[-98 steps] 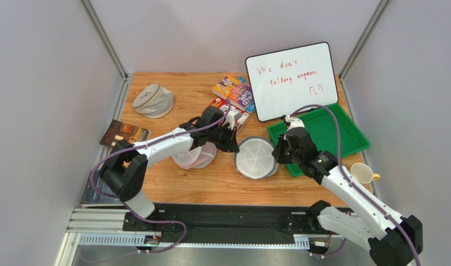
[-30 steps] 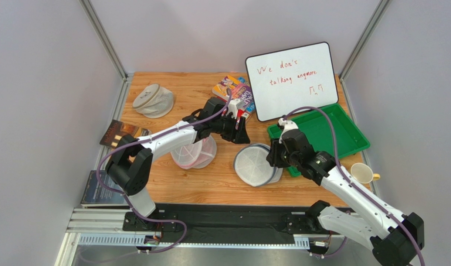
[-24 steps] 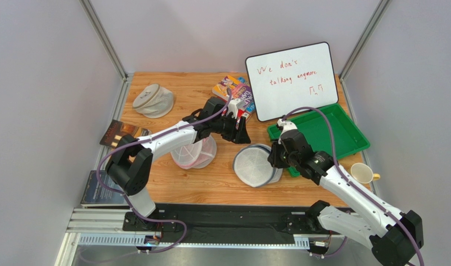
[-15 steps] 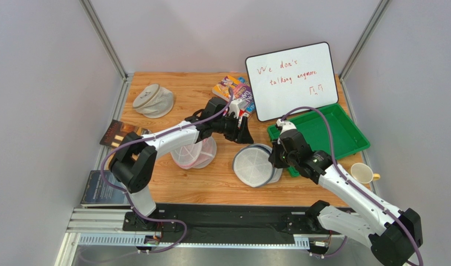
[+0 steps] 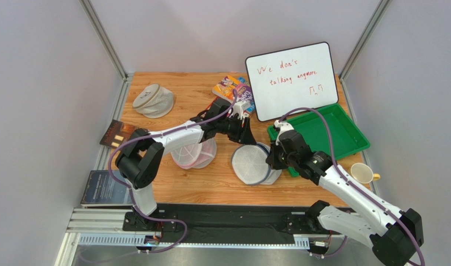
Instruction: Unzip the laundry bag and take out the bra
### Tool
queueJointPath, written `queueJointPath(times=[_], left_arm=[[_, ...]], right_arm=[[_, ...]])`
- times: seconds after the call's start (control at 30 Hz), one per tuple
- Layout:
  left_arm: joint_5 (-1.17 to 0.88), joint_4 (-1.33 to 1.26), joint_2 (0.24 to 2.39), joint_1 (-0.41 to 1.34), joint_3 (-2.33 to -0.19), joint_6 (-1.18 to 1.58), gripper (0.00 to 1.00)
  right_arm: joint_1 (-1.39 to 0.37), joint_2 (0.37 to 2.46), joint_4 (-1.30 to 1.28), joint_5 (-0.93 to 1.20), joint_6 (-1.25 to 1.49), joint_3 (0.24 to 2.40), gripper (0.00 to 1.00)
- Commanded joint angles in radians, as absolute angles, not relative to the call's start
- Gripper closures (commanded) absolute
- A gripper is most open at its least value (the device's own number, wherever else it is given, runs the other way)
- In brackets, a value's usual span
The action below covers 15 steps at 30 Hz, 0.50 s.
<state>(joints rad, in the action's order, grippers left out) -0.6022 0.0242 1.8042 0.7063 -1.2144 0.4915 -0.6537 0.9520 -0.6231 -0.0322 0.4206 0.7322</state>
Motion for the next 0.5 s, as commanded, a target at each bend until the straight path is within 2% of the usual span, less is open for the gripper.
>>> queueJointPath(times=[0.0,0.2,0.23,0.27,0.33,0.47], left_arm=[[-0.634,-0.028,1.81,0.719,-1.255,0.492,0.5],[-0.643,-0.044,1.815,0.724,-1.25,0.495,0.67],[-0.646,-0.049,1.816,0.724,-1.252,0.503,0.74],[-0.65,-0.06,1.818,0.723,-1.252,0.508,0.76],[-0.655,-0.069,1.818,0.726,-1.25,0.518,0.8],[-0.652,-0.071,1.819,0.726,-1.256,0.526,0.8]], right_arm=[[-0.663,0.94,-0.584,-0.015,0.402,0.773,1.0],[-0.67,0.948,-0.572,-0.014,0.4,0.77,1.0],[-0.673,0.948,-0.571,-0.014,0.4,0.773,1.0],[-0.676,0.948,-0.566,0.02,0.4,0.773,1.0],[-0.69,0.945,-0.555,0.026,0.403,0.781,1.0],[-0.725,0.937,-0.528,0.052,0.411,0.796,1.0]])
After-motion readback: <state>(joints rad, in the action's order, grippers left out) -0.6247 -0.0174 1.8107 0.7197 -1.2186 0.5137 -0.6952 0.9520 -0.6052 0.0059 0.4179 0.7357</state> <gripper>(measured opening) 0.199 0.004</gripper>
